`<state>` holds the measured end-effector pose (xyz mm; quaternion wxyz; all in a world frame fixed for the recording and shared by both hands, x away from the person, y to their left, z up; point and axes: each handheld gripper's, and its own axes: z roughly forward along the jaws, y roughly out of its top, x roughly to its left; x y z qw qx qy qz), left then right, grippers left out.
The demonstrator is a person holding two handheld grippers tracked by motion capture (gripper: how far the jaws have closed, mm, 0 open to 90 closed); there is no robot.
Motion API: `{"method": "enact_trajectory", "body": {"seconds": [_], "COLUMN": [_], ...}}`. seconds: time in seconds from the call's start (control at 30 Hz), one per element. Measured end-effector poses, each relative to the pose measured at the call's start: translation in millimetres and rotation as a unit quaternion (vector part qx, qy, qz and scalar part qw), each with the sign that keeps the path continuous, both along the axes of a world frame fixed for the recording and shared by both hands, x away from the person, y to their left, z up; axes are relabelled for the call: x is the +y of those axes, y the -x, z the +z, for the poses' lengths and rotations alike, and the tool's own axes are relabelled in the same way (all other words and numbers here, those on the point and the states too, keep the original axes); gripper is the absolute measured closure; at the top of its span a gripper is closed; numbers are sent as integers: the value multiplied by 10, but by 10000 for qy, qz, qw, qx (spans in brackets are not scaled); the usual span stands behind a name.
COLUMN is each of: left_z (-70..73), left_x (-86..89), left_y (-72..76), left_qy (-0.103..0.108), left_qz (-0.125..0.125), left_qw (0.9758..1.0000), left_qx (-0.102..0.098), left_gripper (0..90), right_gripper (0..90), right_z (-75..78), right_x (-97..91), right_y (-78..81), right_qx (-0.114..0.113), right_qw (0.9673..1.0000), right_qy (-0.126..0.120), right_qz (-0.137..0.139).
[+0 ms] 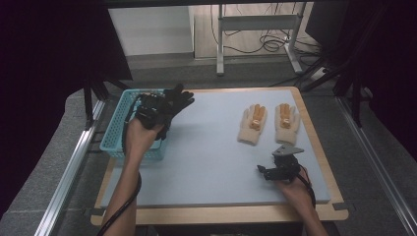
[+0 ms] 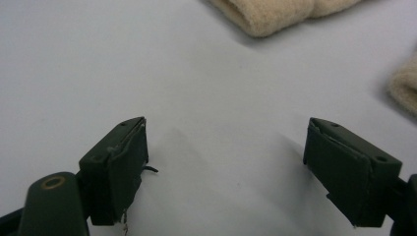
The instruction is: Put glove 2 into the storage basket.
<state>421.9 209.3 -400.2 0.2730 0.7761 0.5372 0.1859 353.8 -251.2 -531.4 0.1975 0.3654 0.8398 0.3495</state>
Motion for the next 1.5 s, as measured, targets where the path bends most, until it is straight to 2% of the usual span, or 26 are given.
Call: {"method": "enact_trajectory", "body": {"seconds": [0.1,0.2,0.3,0.43,0.57,0.6,0.87,1.0,1.07,1.13,1.2,1.3,1.43,1.5], "left_z": [-21,-72,-158,-307,-484,-539,-860,-993,-1054,-1076,-1068,-1000,-847,-783], "left_x": [261,447,618,790,894,918,981,1004,1011,1006,995,968,996,1012], "left_y": [-60,-116,-185,-294,-413,-449,-618,-681,-702,-708,-706,-685,-630,-600], "left_qy": [-34,-64,-124,-216,-264,-336,-724,-816,-812,-754,-622,-616,-293,-185], "left_qz": [309,557,762,1032,1267,1312,1519,1552,1548,1490,1321,1200,1092,1064], "left_qw": [9995,9982,9963,9926,9878,9860,9753,9717,9704,9711,9739,9769,9834,9853], "left_qx": [113,221,381,602,870,974,1433,1584,1666,1704,1739,1659,1417,1325], "left_gripper": [615,613,607,600,596,594,581,557,507,390,274,116,53,48], "right_gripper": [166,166,166,166,166,166,166,167,167,166,167,166,167,166], "right_z": [0,0,0,0,0,0,1,0,1,0,1,0,0,0], "right_x": [0,0,1,1,0,0,0,0,1,-2,0,-3,-2,-3], "right_y": [0,1,0,0,0,-1,-1,-1,-1,-3,-2,-5,-5,-5], "right_qx": [4,-4,3,1,-7,-1,11,-4,15,16,21,24,21,26], "right_qw": [10000,10000,10000,10000,10000,10000,10000,10000,10000,10000,10000,10000,10000,10000], "right_qy": [-5,4,-3,-6,-2,-9,-17,-10,-20,-20,-23,-22,-18,-23], "right_qz": [-2,1,-3,-2,4,1,-4,-2,-8,-5,-9,-4,-2,0]}}
